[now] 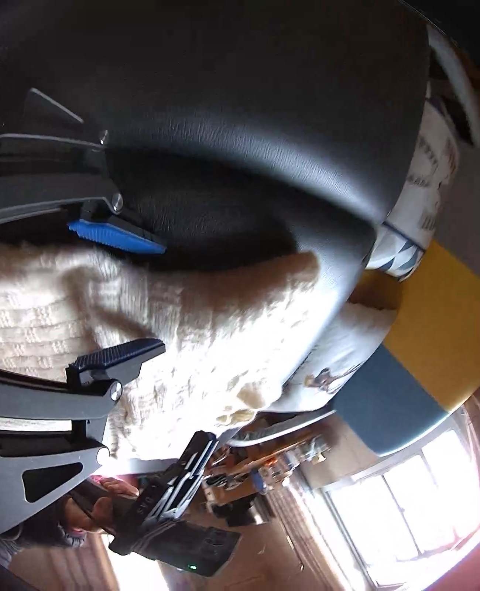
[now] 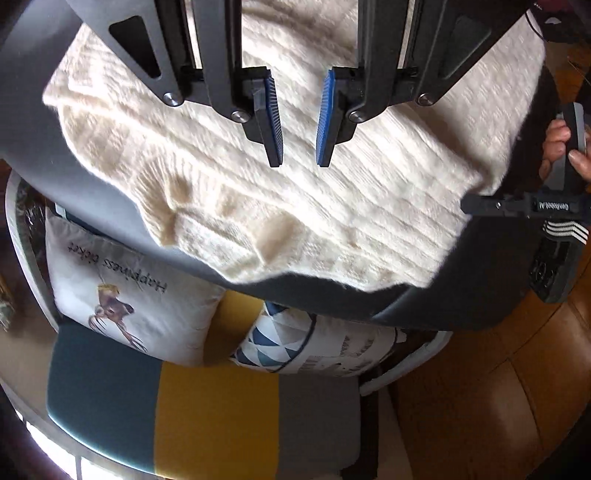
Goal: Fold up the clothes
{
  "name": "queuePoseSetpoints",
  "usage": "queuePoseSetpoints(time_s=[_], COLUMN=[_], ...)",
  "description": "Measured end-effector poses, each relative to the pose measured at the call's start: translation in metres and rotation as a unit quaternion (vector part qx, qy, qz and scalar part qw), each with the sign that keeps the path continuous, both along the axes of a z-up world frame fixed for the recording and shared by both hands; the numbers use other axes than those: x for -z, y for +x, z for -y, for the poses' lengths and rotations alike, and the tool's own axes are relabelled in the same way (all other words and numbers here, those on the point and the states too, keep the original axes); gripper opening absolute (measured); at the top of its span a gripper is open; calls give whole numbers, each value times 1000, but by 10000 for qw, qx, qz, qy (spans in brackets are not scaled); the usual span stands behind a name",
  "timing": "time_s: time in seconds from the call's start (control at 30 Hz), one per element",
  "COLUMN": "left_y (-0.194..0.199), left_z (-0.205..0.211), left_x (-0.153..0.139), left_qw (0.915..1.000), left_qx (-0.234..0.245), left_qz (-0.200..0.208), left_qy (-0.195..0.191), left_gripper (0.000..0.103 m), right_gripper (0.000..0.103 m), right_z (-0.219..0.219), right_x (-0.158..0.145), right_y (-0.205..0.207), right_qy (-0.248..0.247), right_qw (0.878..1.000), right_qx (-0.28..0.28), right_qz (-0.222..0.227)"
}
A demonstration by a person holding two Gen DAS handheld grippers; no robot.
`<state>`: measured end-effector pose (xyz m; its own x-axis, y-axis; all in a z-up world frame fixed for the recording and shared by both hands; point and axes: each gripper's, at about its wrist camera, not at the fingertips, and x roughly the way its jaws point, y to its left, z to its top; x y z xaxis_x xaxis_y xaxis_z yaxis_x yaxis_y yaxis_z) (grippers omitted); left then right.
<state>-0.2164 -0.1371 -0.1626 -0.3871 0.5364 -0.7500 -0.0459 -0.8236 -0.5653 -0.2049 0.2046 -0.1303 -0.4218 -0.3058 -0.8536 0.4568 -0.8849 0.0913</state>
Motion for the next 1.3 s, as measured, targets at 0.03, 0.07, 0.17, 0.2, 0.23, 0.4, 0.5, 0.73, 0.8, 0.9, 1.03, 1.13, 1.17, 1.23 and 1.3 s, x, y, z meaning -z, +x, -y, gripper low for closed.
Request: queuePoseSetpoints(time_s=[0.03,0.07,0.17,0.2,0.23,0.4,0.5,0.73,0.8,0.9,1.03,1.13,1.17,1.23,1.3], left_y=[1,2,4,5,6,10,17,63,78,92,78,60,56,48,42], left_z=[-1,-3,-7,-8,-9,-16,-20,-31,-40,-53,-65,-69,-66,-64,-65], left_x=[0,0,1,1,1,2,-5,-44,-45,-40,-44,-37,-33,-21,-2], left_qw=[10000,9999,9996,9995,9993,9979,9958,9948,9935,9922,9906,9896,9898,9880,9846], left_qx=[22,44,109,131,152,261,210,140,263,398,511,432,413,376,474], left_qz=[-8,-16,-39,-47,-55,-94,-225,-940,-1029,-1108,-1192,-1118,-1059,-995,-820], left_qy=[-48,-97,-242,-290,-339,-580,-867,-357,-412,-412,-443,-790,-863,-1119,-1466], left_gripper=[49,44,16,14,14,18,23,31,43,50,51,52,52,53,54], right_gripper=[18,18,18,18,18,18,19,26,27,27,27,27,27,23,20], right_z=[-8,-15,-44,-57,-70,-83,-79,-118,-133,-148,-151,-155,-159,-169,-176], right_x=[7,13,31,34,34,39,39,16,10,5,11,23,32,44,47], right_y=[2,5,15,18,19,27,33,67,81,84,75,65,61,58,61], right_qy=[79,263,643,515,273,-201,-169,-1323,-1441,-1504,-1455,-1250,-1063,-1054,-1269], right_qw=[9999,9993,9946,9939,9925,9879,9871,9682,9628,9588,9587,9583,9577,9533,9498], right_qx=[119,270,804,971,1184,1538,1565,2097,2252,2376,2421,2549,2666,2826,2854], right_qz=[38,48,94,122,144,-100,-304,-348,-396,-416,-325,-336,-230,-145,-192])
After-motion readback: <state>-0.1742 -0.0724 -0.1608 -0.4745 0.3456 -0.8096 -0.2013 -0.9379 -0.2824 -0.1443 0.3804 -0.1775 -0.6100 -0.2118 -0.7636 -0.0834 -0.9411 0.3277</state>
